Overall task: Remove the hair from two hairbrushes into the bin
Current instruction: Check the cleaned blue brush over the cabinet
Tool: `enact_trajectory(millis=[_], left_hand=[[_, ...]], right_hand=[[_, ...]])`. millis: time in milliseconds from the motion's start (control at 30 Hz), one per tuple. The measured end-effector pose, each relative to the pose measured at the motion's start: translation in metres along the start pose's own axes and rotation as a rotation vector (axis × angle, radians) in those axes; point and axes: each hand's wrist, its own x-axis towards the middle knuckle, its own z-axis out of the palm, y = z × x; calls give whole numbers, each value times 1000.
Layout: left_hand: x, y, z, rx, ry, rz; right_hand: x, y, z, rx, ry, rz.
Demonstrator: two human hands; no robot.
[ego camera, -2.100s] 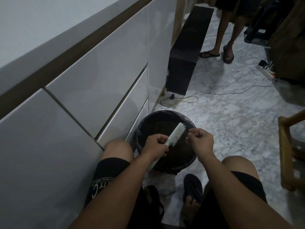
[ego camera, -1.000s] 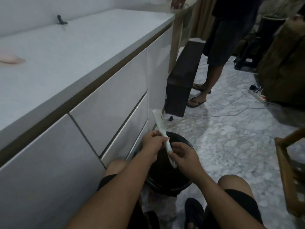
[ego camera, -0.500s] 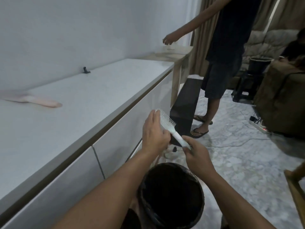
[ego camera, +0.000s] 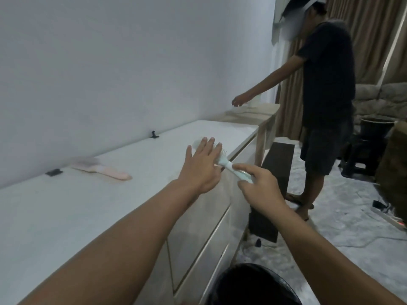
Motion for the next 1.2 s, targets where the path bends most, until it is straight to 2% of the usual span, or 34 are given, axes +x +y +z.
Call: enact_trajectory(millis=[133,333,633,1200], left_hand=[[4,-34,-27,7,-19,-52],[-1,-97,-53,11,-66,-139],[-10,-175,-70,-4,-112,-318],[-8,-267,-56,-70,-221,-527]], right_hand=[[22,-30,23,40,-22,-26],[48,-67,68,-31,-68,-64],[77,-105,147,-14,-188,-127],[116,-121,230,-78,-302,-153]])
